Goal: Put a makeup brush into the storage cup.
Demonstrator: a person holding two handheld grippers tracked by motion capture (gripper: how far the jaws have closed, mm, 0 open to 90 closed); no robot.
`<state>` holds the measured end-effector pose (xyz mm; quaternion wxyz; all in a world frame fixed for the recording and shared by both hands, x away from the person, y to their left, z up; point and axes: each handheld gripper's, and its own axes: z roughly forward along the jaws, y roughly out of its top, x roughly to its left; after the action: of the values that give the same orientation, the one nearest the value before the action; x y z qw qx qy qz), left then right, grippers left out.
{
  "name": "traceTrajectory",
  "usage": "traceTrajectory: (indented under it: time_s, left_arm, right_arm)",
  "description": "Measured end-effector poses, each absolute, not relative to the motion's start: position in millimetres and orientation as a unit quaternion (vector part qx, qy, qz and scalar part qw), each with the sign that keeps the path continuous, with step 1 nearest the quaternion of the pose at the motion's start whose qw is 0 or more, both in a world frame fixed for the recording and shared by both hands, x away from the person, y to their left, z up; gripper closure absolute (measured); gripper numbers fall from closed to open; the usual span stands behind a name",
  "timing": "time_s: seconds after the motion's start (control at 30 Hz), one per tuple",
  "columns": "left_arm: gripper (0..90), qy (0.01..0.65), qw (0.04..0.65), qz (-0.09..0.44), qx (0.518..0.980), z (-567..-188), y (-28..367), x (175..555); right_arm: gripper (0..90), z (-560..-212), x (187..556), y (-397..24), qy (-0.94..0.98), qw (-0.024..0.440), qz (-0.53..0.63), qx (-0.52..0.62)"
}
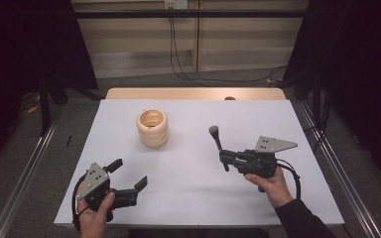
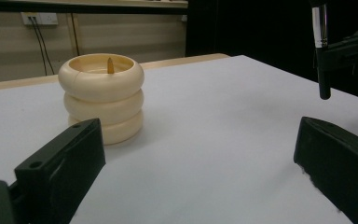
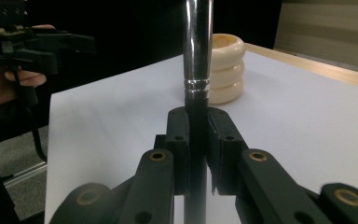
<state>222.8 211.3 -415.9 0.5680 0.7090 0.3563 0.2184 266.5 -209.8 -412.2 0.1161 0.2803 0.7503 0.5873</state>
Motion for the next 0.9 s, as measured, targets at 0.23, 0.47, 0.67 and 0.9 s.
traceTrajectory:
  time_s: [0.23,0.47,0.67,0.9]
  left_arm:
    - [1.8,0.345,0.575,0.212,0.711,-410.6,200.6,226.5]
    - [1.7,0.324,0.576,0.201,0.723,-406.7,183.2,232.3]
    - [1.7,0.308,0.586,0.195,0.724,-398.5,167.3,238.2]
    - [1.7,0.285,0.595,0.189,0.728,-389.7,152.4,245.1]
  right_arm:
    - [79.7,-412.6,263.8,-202.1,0.754,0.106,0.589,0.270]
    - [79.7,-413.0,263.3,-200.3,0.755,0.107,0.589,0.268]
    - [79.7,-413.2,263.7,-200.3,0.753,0.103,0.593,0.266]
    - [79.7,-413.3,263.9,-199.3,0.753,0.103,0.594,0.264]
